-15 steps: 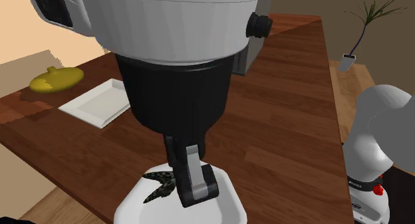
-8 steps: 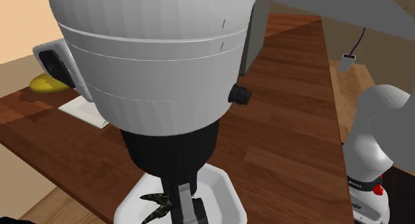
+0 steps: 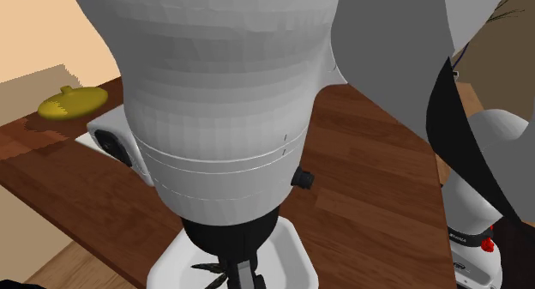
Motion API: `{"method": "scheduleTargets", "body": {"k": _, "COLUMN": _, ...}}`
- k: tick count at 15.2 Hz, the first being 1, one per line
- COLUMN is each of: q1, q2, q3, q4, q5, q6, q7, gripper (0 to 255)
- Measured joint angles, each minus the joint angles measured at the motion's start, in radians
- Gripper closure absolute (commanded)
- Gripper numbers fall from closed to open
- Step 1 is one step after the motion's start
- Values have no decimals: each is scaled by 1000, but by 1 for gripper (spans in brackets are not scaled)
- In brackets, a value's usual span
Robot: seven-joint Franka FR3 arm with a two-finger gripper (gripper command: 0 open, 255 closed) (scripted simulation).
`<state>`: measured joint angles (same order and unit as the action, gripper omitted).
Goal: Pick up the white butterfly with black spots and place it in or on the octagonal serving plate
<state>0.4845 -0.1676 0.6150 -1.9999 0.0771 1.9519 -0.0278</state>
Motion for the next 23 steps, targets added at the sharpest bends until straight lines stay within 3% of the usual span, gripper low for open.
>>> {"method": "scheduleTargets", "body": {"k": 5, "q1": 0, "q2": 0, "q3": 1, "q4": -3, "q5": 0, "q6": 4, "q7": 1, "gripper": 255}}
{"method": "scheduleTargets", "body": {"k": 6, "q1": 0, "q2": 0, "q3": 1, "q4": -3, "q5": 0, "q6": 4, "q7": 1, "gripper": 0}}
{"method": "scheduleTargets", "body": {"k": 12, "q1": 0, "q2": 0, "q3": 1, "q4": -3, "q5": 0, "q6": 4, "q7": 1, "gripper": 0}}
{"method": "scheduleTargets", "body": {"k": 17, "q1": -1, "q2": -23, "q3": -10, "q4": 90, "q5": 10, "q6": -107, "q7": -7, "gripper": 0}}
{"method": "scheduleTargets", "body": {"k": 23, "q1": -2, "q2": -20, "q3": -10, "q4": 105, "q5": 8, "q6": -122, "q7": -6, "gripper": 0}}
